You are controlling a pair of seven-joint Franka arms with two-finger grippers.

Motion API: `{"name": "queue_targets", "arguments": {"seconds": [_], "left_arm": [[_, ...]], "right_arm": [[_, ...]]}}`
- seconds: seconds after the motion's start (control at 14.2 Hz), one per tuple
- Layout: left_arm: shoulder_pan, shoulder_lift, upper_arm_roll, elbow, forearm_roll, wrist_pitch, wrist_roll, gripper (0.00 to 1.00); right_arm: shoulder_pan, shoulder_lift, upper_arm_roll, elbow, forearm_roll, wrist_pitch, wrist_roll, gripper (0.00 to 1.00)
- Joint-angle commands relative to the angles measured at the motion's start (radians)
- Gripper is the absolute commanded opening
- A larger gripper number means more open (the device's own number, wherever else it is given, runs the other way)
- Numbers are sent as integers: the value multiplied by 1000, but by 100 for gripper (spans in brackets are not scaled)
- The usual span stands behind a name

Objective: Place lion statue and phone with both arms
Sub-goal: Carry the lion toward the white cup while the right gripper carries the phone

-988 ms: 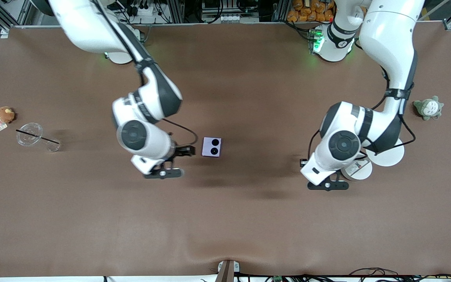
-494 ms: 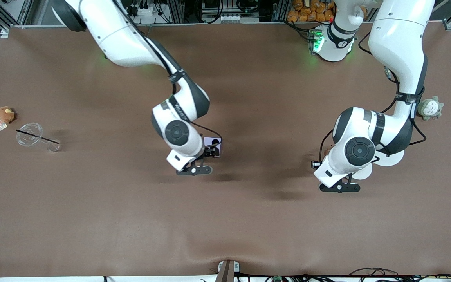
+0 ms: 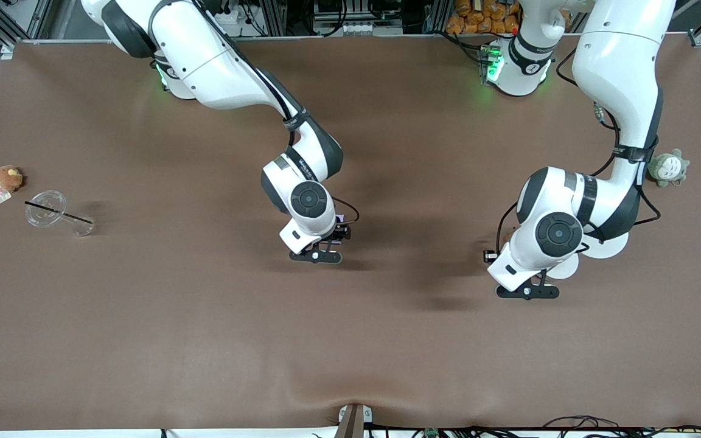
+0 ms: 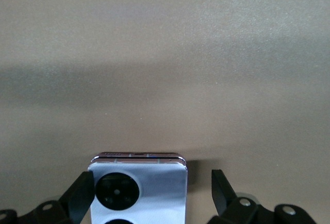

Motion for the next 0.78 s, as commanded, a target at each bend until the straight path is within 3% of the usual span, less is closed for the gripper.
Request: {"name": "queue_targets", "arguments": {"seconds": [0.0, 0.64, 0.71], "left_arm": [[19, 13, -9, -13, 7, 34, 16, 0], [71, 33, -9, -87, 13, 140, 62, 0], [74, 33, -9, -105, 11, 157, 62, 0]], "right_arm": [[12, 23, -8, 26, -19, 20, 58, 100], [30, 34, -10, 21, -20, 35, 117, 100], [30, 34, -10, 21, -29, 35, 117, 58]]}}
